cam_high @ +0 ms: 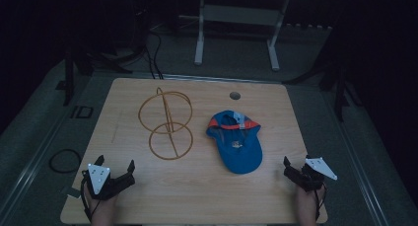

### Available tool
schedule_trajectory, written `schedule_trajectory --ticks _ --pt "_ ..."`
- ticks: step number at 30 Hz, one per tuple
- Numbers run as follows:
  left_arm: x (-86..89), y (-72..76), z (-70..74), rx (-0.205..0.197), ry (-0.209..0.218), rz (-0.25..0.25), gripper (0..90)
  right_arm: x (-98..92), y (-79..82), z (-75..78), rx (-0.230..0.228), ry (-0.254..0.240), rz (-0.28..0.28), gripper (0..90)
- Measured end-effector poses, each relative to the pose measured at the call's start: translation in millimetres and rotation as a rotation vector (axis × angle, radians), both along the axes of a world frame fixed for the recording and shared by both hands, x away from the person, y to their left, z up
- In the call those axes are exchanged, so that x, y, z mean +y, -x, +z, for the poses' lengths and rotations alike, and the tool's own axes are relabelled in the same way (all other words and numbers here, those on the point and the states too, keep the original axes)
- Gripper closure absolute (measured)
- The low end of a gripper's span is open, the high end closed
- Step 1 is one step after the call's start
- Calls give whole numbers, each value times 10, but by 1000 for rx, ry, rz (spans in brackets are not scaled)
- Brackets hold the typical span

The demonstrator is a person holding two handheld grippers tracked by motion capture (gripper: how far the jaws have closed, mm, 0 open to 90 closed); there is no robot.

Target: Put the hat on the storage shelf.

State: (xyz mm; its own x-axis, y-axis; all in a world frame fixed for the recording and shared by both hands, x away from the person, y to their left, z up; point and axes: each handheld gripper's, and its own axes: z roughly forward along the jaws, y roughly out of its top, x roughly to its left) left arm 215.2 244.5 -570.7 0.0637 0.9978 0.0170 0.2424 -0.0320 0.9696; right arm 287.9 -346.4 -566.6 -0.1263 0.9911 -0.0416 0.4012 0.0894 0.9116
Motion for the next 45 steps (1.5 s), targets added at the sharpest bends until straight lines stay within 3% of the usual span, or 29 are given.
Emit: schedule_trajectory --ticks 9,12,15,17,20,24,26,28,32,36,40,45 --pt "11 -9 5 -8 25 19 13 63 -31 -1 43 16 76 164" --pt "9 -18 10 -15 33 -7 13 88 -62 23 87 13 102 164" --pt "-25 -35 10 7 -20 -29 13 109 -79 60 110 23 120 164" --pt "-56 -42 4 24 -51 -42 13 107 -102 90 141 -6 127 162" --pt "-93 -40 20 33 -37 -71 13 126 -148 129 177 -11 134 150" --pt "-149 -23 57 35 -58 -86 13 149 -209 221 184 -23 148 143" --pt "-163 -13 82 62 -31 -103 13 165 -238 289 187 -40 165 142" --pt "-179 0 106 69 8 -138 13 196 -267 357 191 -32 179 140" --pt "-220 12 129 99 10 -194 13 257 -341 480 199 -30 222 138" --pt "-223 16 119 121 16 -281 12 324 -410 613 191 -42 266 139" --pt "-240 14 112 131 -4 -286 12 409 -488 726 198 -48 309 135" --pt "-240 9 107 139 -10 -293 12 565 -623 799 198 -15 358 151"
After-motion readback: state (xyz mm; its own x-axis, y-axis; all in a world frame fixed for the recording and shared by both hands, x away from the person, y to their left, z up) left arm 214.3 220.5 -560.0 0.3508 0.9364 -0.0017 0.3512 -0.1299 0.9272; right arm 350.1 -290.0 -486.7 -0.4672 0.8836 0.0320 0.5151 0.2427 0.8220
